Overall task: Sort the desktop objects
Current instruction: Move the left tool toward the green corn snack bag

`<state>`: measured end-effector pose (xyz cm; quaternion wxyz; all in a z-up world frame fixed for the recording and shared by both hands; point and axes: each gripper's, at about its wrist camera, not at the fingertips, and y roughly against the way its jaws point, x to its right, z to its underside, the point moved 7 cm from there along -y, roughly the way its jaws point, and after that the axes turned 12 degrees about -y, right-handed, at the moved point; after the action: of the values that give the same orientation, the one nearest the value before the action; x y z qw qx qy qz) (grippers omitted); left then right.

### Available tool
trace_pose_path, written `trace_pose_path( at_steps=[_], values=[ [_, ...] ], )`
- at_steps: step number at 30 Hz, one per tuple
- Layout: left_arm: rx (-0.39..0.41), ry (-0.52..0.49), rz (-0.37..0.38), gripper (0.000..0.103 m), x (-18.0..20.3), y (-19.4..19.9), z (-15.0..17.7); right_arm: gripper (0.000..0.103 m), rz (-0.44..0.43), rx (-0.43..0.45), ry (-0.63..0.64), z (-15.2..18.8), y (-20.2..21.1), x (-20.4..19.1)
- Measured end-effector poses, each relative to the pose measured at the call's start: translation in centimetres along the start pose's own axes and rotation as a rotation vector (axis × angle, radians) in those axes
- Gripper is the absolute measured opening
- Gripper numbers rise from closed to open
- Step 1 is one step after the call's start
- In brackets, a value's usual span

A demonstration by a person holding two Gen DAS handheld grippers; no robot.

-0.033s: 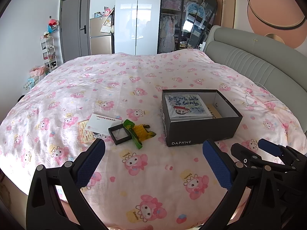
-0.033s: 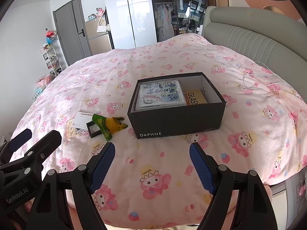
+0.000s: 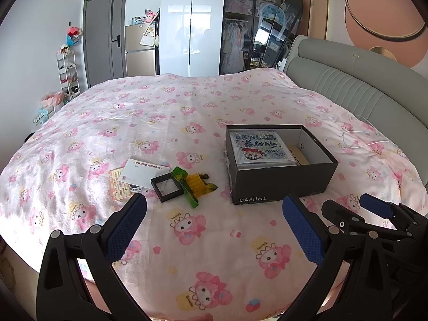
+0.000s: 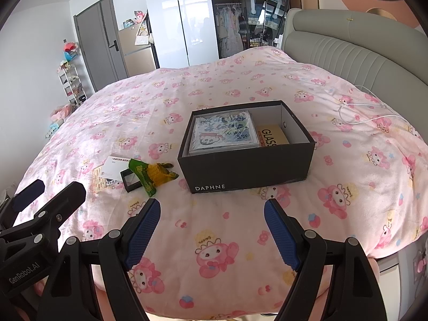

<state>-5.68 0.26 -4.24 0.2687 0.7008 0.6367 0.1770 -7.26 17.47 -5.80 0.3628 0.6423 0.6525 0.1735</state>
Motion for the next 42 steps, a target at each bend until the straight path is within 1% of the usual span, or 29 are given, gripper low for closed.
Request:
trace_pose_path(
  at_steps=[5,8,11,17,21,22,23,24,25,26,27,28,32,34,35,36,37,38,40,42],
  values=[
    [-0.010,0.007,0.010,0.103,-0.1,-0.3,0.0,0.078,-0.004,0.003,-0.001,0.1,-0.2,-0.2],
    [-0.016,0.012,0.019,0.102,-0.2,-0.4,0.0,0.078,-0.016,-0.011,0.002,0.3,-0.7,-0.4],
    [-0.025,0.031,0.063,0.102,-0.5,-1.0,0.3,0.078,-0.054,-0.041,0.011,0.4,-1.5,-0.4],
    [-0.053,0.038,0.099,0.100,-1.2,-2.7,1.3,0.078,-0.081,-0.049,0.091,1.0,-2.8,-1.5],
    [-0.083,0.061,0.088,0.086,-2.2,-4.1,2.4,0.078,-0.139,-0.101,0.114,1.8,-4.6,-2.4],
    [-0.094,0.069,0.083,0.084,-2.7,-4.6,2.7,0.078,-0.147,-0.113,0.122,2.0,-5.2,-2.8],
    [-0.105,0.077,0.078,0.079,-3.2,-5.2,3.0,0.078,-0.151,-0.125,0.131,2.3,-5.9,-3.2],
    [-0.116,0.083,0.077,0.071,-3.7,-5.9,3.4,0.078,-0.149,-0.133,0.143,2.4,-6.6,-3.6],
    [-0.127,0.090,0.075,0.067,-4.2,-6.6,3.7,0.078,-0.137,-0.142,0.158,2.6,-7.5,-4.0],
    [-0.138,0.096,0.073,0.058,-4.8,-7.4,4.0,0.078,-0.122,-0.150,0.172,2.7,-8.4,-4.3],
    [-0.148,0.102,0.071,0.051,-5.2,-8.0,4.3,0.078,-0.116,-0.155,0.188,2.9,-9.3,-4.8],
    [-0.158,0.108,0.068,0.050,-5.6,-8.7,4.5,0.078,-0.121,-0.163,0.197,2.9,-10.1,-5.3],
    [-0.200,0.141,0.054,0.050,-7.3,-11.5,5.3,0.075,-0.149,-0.210,0.198,3.1,-13.6,-7.0],
    [-0.217,0.160,0.056,0.050,-8.1,-13.0,5.4,0.063,-0.154,-0.225,0.192,3.1,-15.4,-7.7],
    [-0.226,0.171,0.057,0.051,-8.4,-13.9,5.4,0.059,-0.152,-0.232,0.188,3.0,-16.2,-7.9],
    [-0.233,0.181,0.062,0.056,-8.5,-14.7,5.3,0.051,-0.151,-0.238,0.184,3.0,-17.0,-8.1],
    [-0.234,0.200,0.088,0.059,-8.5,-15.7,5.0,0.046,-0.145,-0.241,0.176,3.0,-17.8,-8.2],
    [-0.233,0.227,0.127,0.065,-8.5,-16.7,4.8,0.046,-0.138,-0.244,0.167,3.0,-18.6,-8.3],
    [-0.247,0.259,0.176,0.066,-8.4,-19.0,4.4,0.046,-0.132,-0.254,0.154,3.0,-19.9,-8.3],
    [-0.265,0.246,0.173,0.064,-8.0,-21.2,4.2,0.046,-0.131,-0.267,0.147,3.1,-21.1,-8.4]
  ],
)
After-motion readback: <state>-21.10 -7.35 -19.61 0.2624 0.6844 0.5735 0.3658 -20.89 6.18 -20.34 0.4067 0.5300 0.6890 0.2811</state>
